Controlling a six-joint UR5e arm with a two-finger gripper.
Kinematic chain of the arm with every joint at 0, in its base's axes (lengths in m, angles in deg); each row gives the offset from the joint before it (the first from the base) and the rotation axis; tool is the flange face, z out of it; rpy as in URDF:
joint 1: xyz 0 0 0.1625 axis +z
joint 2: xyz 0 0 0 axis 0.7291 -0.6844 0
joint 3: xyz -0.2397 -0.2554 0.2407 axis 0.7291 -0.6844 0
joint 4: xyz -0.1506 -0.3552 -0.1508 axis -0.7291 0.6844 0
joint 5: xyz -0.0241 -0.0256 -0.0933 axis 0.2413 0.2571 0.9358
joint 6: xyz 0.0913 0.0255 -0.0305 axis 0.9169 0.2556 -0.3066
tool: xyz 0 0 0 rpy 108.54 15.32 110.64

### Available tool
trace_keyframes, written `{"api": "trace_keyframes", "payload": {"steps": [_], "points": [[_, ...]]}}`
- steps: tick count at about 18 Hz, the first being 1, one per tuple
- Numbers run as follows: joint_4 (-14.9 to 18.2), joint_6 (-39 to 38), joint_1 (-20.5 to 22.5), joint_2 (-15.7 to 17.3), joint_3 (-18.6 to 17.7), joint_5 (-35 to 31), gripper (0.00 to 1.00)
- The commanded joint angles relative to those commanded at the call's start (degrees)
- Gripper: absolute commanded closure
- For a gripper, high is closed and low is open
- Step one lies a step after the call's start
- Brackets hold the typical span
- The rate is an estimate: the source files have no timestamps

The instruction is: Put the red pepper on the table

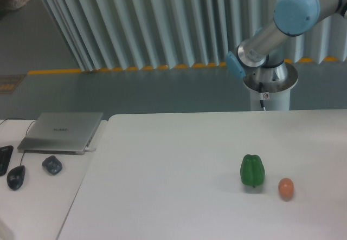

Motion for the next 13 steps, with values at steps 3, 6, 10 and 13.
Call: {"api": "trace_keyframes", "payload": {"steps": [3, 6, 10, 13], "points": [[4.2, 0.0, -0.8, 3.5, -1.3, 0.4, 0.35], [10.0, 0.3, -1.4, 5.8, -1.4, 0.9, 0.35], [17.5, 0.7, -2.9, 8.6, -1.4, 1.5, 0.35], [23.2, 0.7, -5.1, 10.3, -1.5, 2.0, 0.34]]}}
